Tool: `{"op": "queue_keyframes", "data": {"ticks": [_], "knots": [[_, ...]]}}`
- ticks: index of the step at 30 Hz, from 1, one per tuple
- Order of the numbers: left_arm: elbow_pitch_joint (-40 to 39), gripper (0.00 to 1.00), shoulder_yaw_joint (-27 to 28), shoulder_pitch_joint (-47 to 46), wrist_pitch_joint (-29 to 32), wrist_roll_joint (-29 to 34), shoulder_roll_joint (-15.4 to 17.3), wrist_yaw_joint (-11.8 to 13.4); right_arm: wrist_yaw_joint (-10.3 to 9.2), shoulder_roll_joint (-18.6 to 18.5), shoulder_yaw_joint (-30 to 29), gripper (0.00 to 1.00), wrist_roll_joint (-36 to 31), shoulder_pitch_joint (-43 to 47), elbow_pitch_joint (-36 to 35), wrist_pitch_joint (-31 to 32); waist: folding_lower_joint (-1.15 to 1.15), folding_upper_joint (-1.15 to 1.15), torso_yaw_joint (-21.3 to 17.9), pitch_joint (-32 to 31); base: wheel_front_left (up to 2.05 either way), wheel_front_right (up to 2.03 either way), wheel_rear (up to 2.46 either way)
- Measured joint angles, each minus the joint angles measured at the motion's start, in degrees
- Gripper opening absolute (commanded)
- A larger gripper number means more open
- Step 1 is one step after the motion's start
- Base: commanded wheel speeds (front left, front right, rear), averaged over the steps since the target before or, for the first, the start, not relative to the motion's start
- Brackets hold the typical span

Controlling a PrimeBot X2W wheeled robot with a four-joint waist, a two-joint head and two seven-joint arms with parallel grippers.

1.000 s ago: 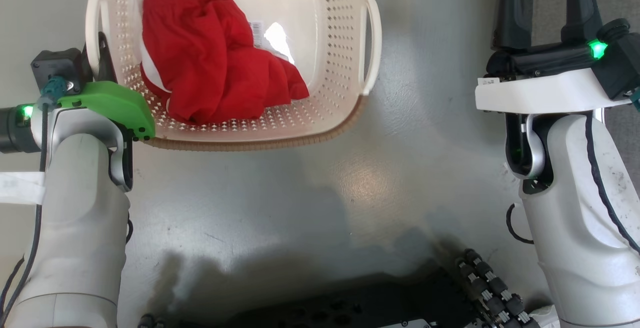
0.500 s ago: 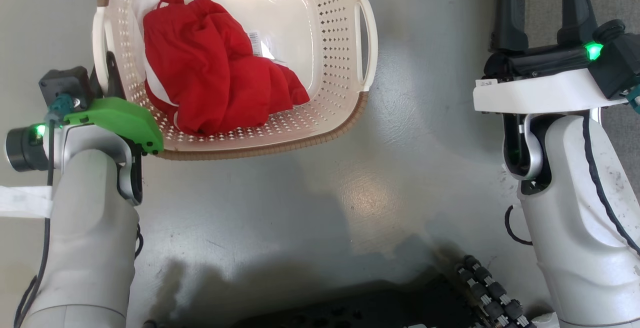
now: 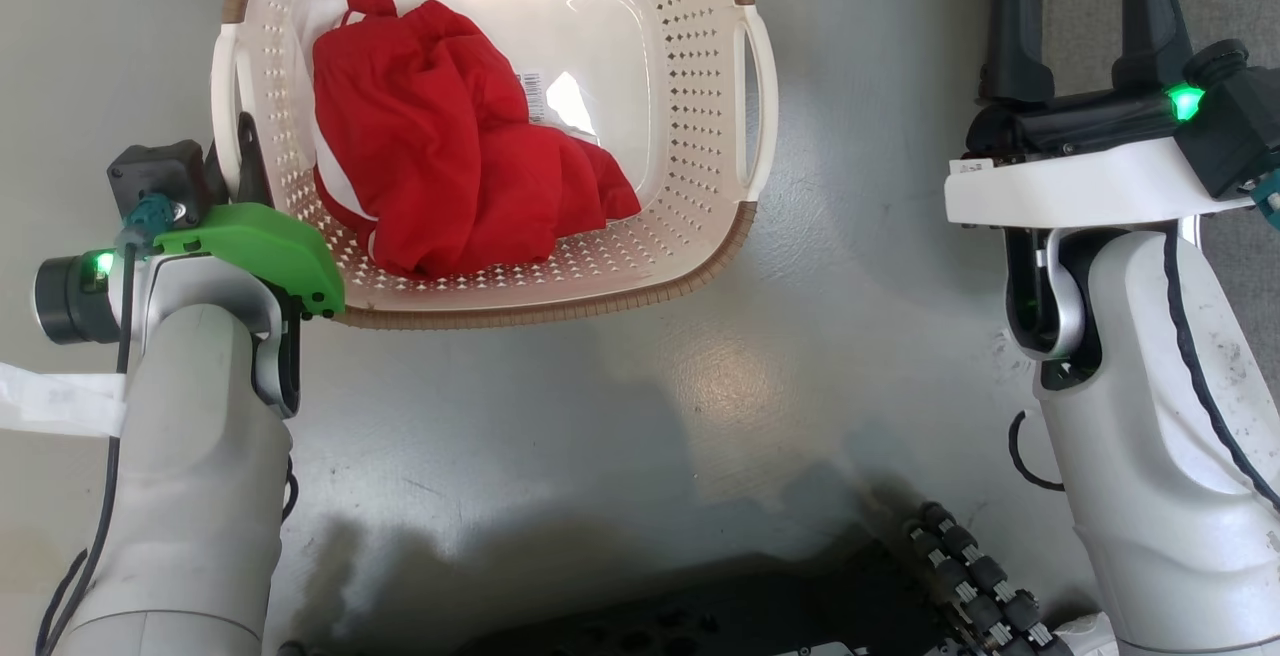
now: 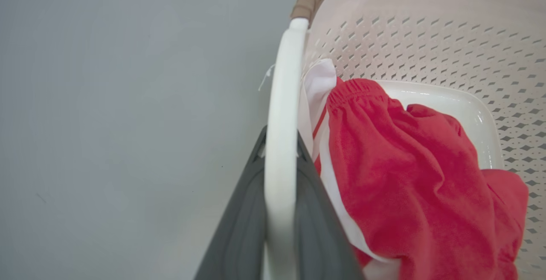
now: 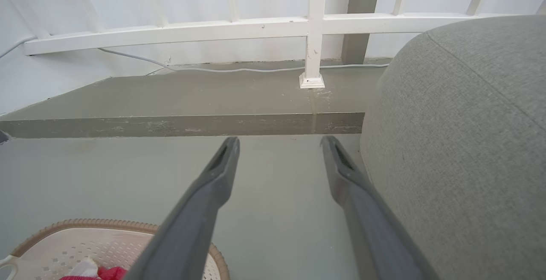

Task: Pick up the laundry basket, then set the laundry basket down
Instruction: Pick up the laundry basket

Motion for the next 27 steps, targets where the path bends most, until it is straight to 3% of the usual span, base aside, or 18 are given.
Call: {"op": "queue_keyframes", "data": {"ticks": [20,23,24,25,26,27], "knots": [[2.1,0.0,-1.4,0.0,-0.2,-1.5,-0.5,0.2,0.0,0.0,0.7,1.0,0.9,0.0,0.5,0.0,0.0,0.0,-1.0,-0.2,0.0,0.0,0.0],[2.3,0.4,-1.6,0.0,-0.2,-2.9,-0.5,0.2,0.0,0.0,0.8,1.0,0.9,0.0,0.6,0.0,0.0,0.0,-1.2,-0.3,0.0,0.0,0.0],[2.3,0.62,-1.7,0.0,-0.2,-3.0,-0.5,0.2,0.0,0.0,0.8,1.0,0.9,0.0,0.6,0.0,0.0,0.0,-1.2,-0.4,0.0,0.0,0.0],[2.4,0.91,-1.7,0.0,-0.2,-3.0,-0.5,0.3,0.0,0.0,0.8,1.0,0.9,0.0,0.6,0.0,0.0,0.0,-1.3,-0.4,0.0,0.0,0.0],[2.4,1.0,-1.7,0.0,-0.2,-3.0,-0.5,0.4,0.0,0.0,0.8,1.0,0.9,0.0,0.6,0.0,0.0,0.0,-1.3,-0.5,0.0,0.0,0.0],[2.4,1.0,-1.8,0.0,-0.2,-3.0,-0.5,0.5,0.0,0.0,0.9,1.0,0.9,0.0,0.6,0.0,0.0,0.0,-1.3,-0.5,0.0,0.0,0.0]]}}
